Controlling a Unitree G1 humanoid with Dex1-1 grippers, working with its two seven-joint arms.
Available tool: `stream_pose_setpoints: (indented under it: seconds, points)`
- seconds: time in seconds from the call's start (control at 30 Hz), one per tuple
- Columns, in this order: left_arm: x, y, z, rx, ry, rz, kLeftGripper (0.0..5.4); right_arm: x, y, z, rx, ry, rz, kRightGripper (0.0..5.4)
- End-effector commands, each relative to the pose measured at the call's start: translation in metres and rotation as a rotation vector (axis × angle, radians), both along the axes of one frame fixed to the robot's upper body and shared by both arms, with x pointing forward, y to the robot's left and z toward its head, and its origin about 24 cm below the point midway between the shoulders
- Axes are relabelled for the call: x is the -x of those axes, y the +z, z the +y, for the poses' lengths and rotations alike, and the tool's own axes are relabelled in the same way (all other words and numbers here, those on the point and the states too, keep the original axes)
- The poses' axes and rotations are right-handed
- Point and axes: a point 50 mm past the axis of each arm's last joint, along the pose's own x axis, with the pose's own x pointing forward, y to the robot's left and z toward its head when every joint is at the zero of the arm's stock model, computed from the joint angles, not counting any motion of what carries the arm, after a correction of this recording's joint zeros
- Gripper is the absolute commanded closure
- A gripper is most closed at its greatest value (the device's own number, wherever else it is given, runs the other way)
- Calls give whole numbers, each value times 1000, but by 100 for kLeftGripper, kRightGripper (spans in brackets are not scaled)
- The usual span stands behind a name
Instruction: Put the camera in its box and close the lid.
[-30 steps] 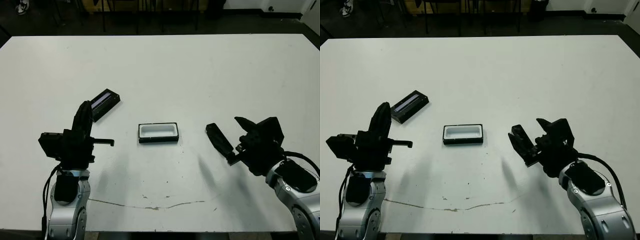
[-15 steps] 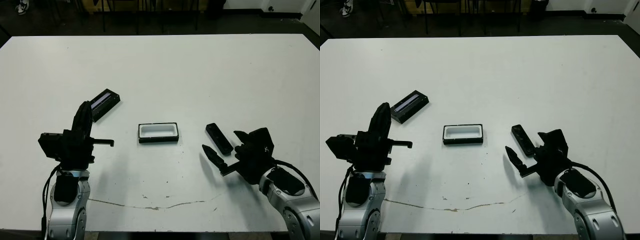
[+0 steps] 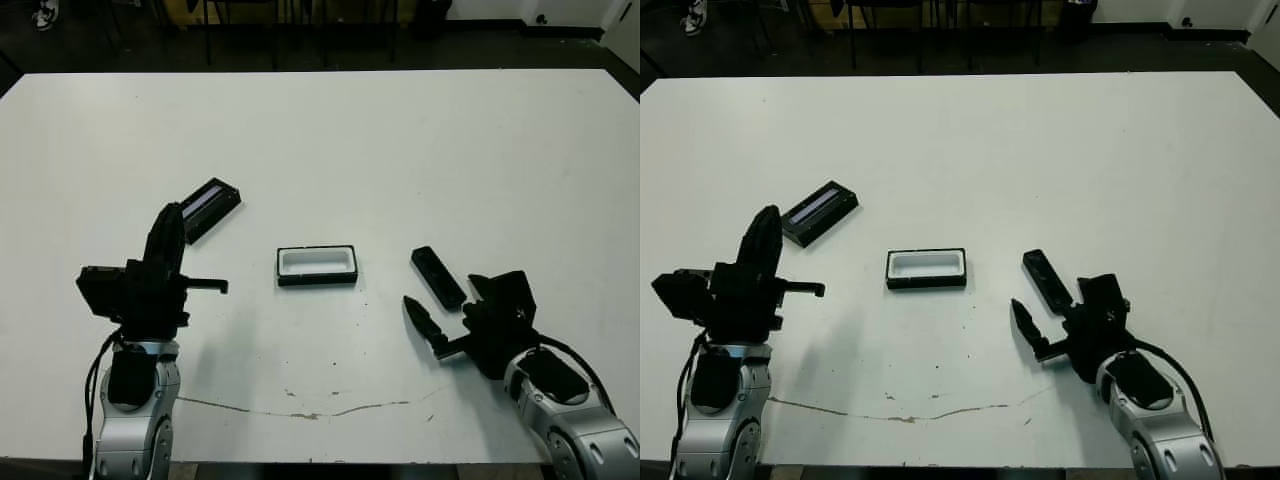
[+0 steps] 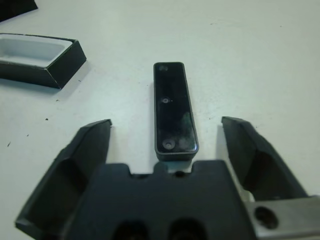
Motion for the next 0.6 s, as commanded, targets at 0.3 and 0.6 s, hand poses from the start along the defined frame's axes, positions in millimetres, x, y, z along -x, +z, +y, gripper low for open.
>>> stream_pose_setpoints:
  seconds: [0.3,0.6]
  points:
    - [0,-5,2,-10,10,34,540,3,-5,-5,-44,-22,58,252]
    - [0,-3,2,-2,12,28,540,2,3,-3,-177,22,187,417]
